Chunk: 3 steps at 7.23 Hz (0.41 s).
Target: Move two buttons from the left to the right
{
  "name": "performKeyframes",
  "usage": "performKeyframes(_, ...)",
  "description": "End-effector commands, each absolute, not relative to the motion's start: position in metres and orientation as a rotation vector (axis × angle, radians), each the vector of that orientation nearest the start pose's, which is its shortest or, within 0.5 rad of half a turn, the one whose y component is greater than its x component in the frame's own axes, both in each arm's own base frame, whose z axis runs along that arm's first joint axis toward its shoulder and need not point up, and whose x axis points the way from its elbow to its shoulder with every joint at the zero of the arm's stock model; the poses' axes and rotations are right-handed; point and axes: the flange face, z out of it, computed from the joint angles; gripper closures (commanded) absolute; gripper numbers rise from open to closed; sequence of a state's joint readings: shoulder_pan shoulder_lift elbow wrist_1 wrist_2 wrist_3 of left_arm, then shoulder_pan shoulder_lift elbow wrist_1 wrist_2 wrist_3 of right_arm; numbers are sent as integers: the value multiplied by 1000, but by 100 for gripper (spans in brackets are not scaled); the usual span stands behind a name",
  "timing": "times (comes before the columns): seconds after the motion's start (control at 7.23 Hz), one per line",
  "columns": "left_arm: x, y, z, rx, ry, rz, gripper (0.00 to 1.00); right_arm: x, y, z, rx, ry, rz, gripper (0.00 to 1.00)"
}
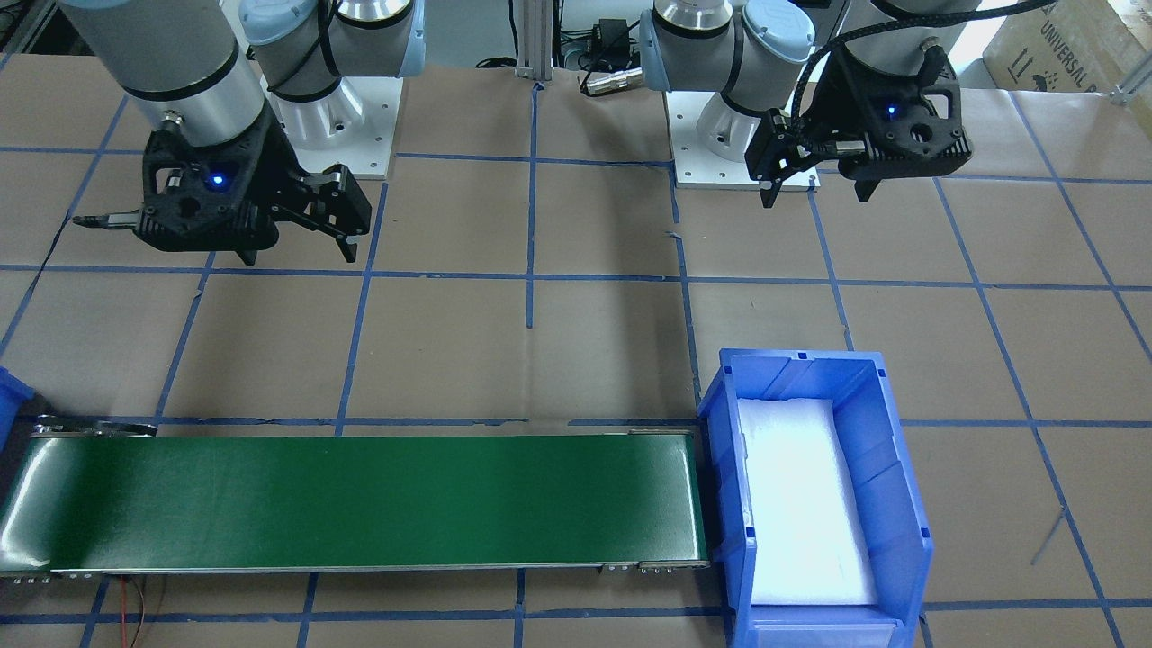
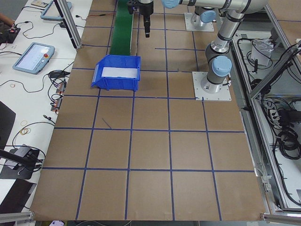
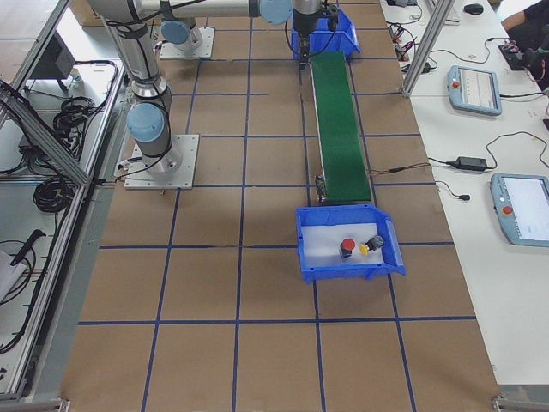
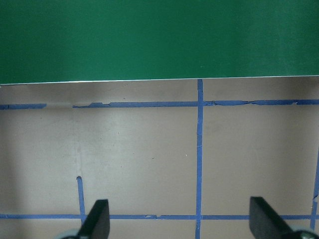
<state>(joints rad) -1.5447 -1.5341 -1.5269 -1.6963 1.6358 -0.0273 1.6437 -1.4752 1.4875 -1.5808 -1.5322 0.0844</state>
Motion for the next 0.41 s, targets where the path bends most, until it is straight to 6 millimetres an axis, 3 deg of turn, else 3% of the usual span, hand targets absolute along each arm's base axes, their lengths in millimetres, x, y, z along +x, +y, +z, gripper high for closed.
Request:
performKeyframes(0.0,-110,-475,516,-81,3084,62,0,179,-531,486,28,3104,-14,0)
performKeyframes(0.28,-109,-483,512,17,3086,40,0,178,-533,487,26,3116,-16,0)
